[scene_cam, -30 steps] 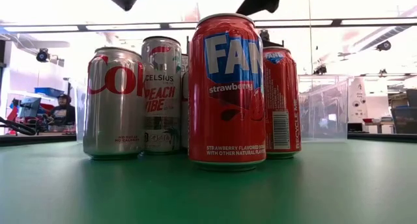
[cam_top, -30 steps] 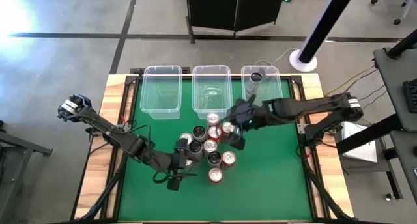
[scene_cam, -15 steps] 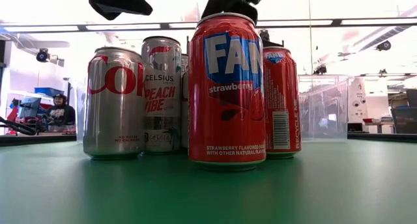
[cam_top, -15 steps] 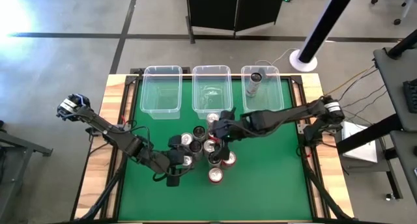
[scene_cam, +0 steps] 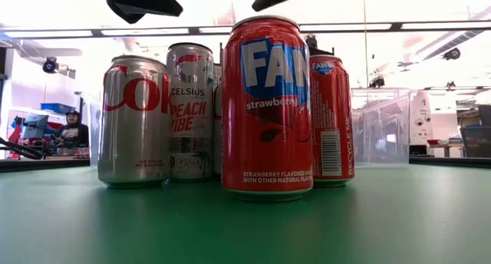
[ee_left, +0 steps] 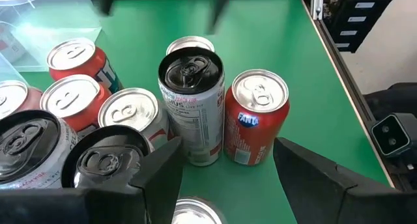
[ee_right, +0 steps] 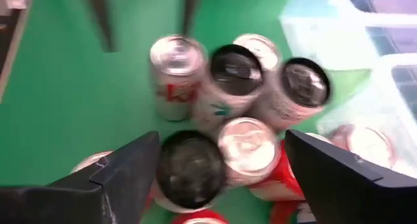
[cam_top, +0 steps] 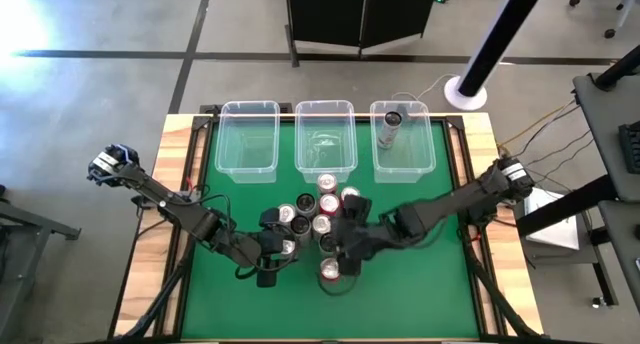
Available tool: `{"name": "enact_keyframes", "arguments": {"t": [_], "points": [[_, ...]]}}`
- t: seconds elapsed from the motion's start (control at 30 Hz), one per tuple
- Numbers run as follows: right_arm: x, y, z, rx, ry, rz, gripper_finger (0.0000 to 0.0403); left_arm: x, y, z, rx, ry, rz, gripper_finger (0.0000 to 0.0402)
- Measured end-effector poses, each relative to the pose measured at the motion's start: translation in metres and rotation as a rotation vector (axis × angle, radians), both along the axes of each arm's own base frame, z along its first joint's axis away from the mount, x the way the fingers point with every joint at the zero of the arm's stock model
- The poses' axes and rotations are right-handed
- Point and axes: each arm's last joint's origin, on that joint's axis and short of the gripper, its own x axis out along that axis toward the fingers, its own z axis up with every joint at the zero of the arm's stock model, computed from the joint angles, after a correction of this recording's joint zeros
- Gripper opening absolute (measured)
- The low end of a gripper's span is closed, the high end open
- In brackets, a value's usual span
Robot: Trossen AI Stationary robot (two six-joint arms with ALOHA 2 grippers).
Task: Sort soda cans
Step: Put the bottom right white soda can into the top right transparent bin aligned with the other white soda can
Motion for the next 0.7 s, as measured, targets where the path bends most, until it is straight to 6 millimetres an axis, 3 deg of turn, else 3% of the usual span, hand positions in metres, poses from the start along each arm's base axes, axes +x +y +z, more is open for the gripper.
{"name": "enact_keyframes", "arguments": {"t": [0.23,0.7], "points": [[-0.001,0.012,-0.012,0.052,0.018,-0.033,0.0366,0.000,0.000,0.001,0.007,-0.008,-0.008,0.0221],[0.016,0.010,-0.049,0.103,0.106,-0.084,0.0368,0.001,0.000,0.001,0.004,-0.018,-0.008,0.0221]]}}
